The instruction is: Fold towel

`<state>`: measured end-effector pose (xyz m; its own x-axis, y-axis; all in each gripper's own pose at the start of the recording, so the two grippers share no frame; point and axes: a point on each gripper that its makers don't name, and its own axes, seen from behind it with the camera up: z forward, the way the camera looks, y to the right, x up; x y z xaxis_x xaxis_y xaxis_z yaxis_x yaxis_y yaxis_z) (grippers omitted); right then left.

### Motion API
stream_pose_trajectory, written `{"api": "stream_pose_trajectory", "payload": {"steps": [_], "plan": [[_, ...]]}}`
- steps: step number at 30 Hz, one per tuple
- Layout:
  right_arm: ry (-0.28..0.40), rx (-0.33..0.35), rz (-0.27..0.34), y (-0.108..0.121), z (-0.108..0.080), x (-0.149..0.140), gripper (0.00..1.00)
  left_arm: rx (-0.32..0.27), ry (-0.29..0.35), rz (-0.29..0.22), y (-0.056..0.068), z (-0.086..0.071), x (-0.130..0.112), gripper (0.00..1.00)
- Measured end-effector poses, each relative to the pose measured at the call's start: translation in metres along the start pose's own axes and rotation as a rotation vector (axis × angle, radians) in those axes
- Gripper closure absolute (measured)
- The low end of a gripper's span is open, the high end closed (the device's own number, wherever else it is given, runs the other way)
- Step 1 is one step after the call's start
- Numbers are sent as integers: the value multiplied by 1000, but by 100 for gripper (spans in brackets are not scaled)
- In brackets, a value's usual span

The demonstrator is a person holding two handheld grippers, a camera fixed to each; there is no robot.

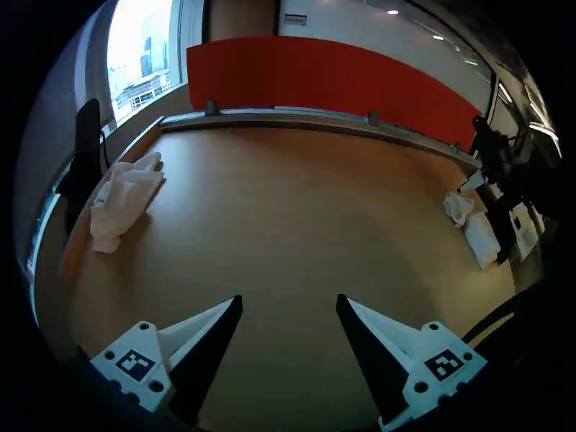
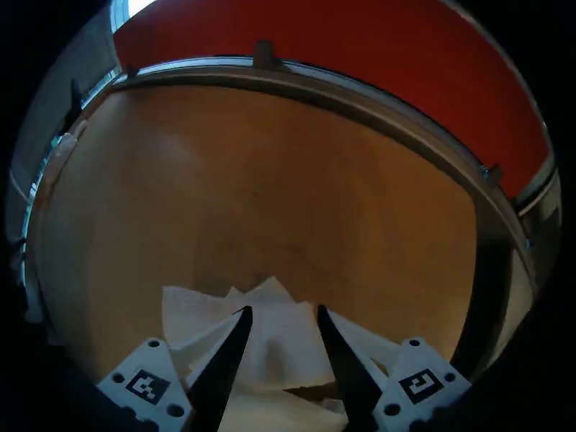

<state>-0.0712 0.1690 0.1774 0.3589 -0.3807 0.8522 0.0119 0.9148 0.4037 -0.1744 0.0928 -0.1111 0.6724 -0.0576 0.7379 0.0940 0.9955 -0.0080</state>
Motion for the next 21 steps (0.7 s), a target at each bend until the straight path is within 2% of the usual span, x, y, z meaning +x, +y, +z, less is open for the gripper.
{"api": "stream_pose_trajectory", "payload": {"steps": [9, 21], "plan": [[-55, 6, 92, 3, 21, -2, 31, 15, -16, -5, -3, -4, -9, 3], [-125, 0, 130, 6, 29, -13, 32, 13, -18, 1, 2, -4, -9, 3]]}}
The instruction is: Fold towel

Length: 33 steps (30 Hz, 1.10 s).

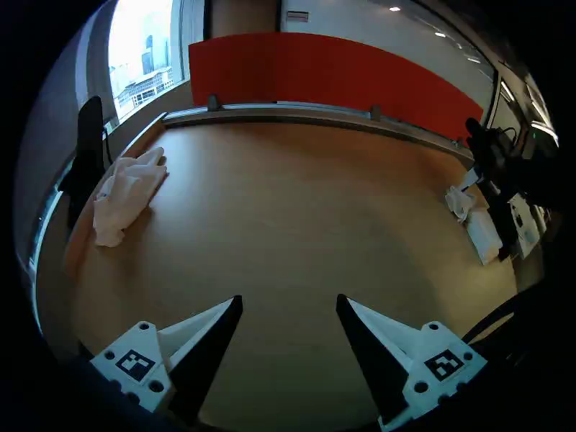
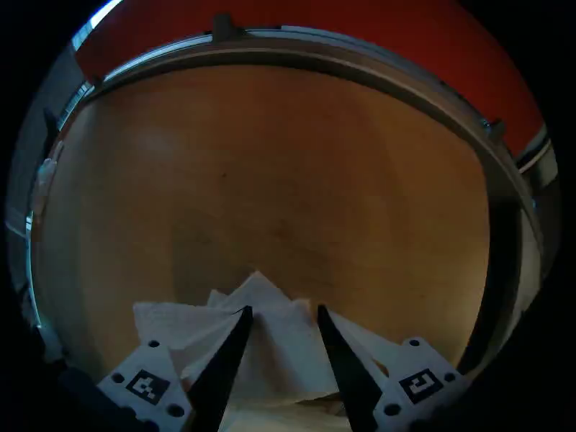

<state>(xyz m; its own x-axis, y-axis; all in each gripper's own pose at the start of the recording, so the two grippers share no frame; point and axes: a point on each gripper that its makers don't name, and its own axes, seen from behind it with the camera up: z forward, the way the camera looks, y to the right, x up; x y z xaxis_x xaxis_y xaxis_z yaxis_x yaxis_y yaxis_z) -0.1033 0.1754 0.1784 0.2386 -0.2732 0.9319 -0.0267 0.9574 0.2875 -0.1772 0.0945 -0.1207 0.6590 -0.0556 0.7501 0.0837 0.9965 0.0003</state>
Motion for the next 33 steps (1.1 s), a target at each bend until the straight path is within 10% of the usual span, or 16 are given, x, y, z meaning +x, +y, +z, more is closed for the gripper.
{"api": "stream_pose_trajectory", "payload": {"steps": [12, 33], "plan": [[1, 25, 4, -2, 1, -7, 84, -3, -1, 3, 4, 0, -1, 3], [315, 68, -6, -13, -60, 7, 88, -23, 23, 10, 12, 3, 8, 3]]}}
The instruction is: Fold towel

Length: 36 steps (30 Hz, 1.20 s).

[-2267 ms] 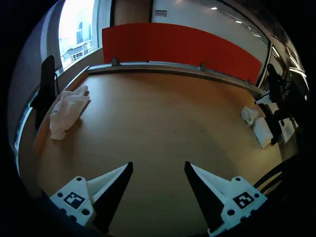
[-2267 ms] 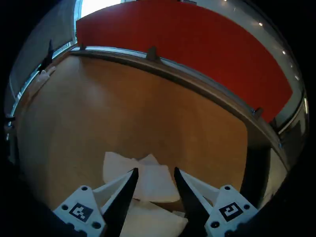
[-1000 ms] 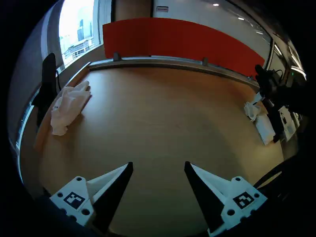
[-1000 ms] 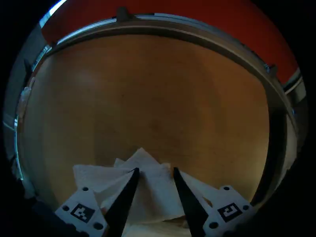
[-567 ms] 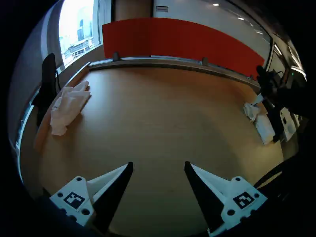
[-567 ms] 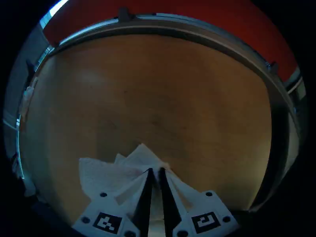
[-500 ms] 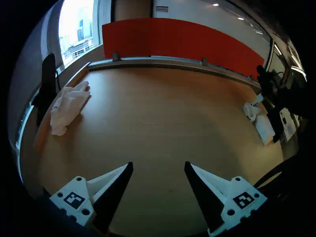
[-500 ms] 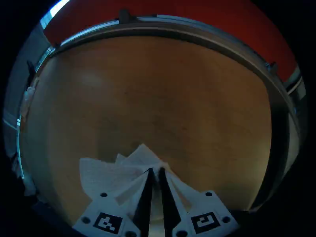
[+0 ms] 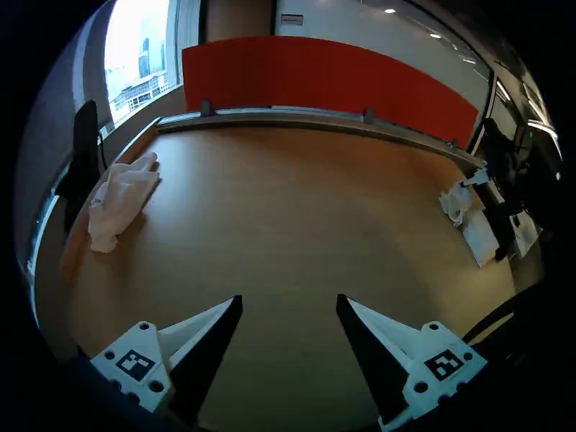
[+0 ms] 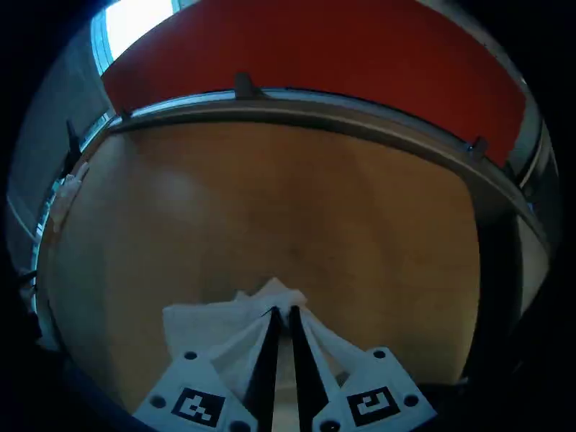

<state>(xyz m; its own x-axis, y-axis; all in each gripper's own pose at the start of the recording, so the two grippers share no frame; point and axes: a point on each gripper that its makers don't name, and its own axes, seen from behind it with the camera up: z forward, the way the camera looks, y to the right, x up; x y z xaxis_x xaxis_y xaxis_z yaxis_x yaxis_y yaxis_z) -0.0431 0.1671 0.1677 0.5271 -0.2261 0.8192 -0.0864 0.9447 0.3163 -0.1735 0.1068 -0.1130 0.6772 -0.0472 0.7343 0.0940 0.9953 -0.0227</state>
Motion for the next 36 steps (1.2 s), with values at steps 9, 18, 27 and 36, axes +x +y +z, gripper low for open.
{"api": "stream_pose_trajectory", "payload": {"steps": [9, 18, 27, 36], "plan": [[142, -7, -4, -2, -41, 10, 89, -21, 25, 14, 7, -2, 8, 3], [271, -19, -34, -5, -75, 27, 91, -27, 43, 23, 8, -9, 9, 3], [344, -22, -60, -5, -101, 45, 91, -27, 61, 30, 7, -16, 12, 3], [365, -40, -77, 1, -116, 55, 91, -28, 73, 36, 7, -22, 13, 3]]}}
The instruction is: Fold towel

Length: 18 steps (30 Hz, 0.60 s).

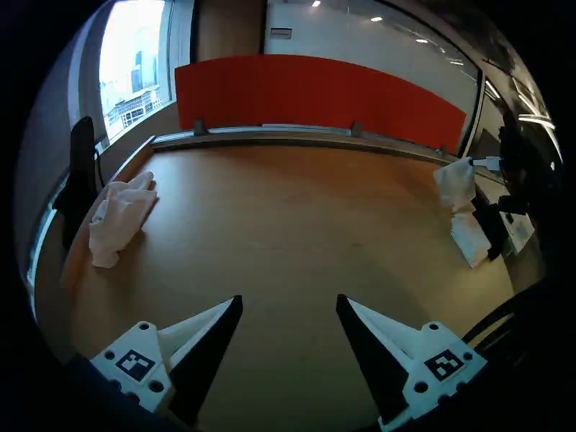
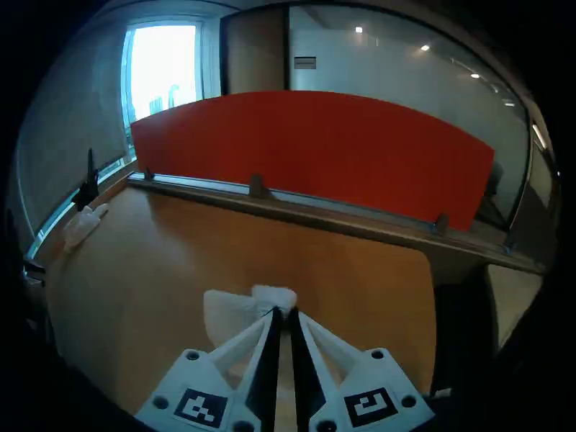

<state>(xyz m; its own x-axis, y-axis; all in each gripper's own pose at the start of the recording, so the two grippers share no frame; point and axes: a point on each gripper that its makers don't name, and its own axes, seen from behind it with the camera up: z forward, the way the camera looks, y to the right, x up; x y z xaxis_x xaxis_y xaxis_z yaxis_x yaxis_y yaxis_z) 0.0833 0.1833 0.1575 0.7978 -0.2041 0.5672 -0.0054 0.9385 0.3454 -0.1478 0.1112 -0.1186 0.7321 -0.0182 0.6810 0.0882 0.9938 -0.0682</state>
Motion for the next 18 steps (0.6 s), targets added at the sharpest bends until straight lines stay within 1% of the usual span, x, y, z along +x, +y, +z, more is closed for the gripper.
{"api": "stream_pose_trajectory", "payload": {"steps": [6, 11, 14, 18], "plan": [[7, -3, -12, 3, -3, 4, 91, 7, 5, 6, -1, -5, -1, 3], [7, -2, -9, 2, -6, 0, 91, 13, 12, 9, -2, -10, -1, 3], [3, 0, -4, 1, -8, -6, 91, 17, 17, 9, -3, -13, -2, 3], [-9, 2, 7, 0, -16, -23, 91, 17, 23, 10, -2, -16, -3, 3]]}}
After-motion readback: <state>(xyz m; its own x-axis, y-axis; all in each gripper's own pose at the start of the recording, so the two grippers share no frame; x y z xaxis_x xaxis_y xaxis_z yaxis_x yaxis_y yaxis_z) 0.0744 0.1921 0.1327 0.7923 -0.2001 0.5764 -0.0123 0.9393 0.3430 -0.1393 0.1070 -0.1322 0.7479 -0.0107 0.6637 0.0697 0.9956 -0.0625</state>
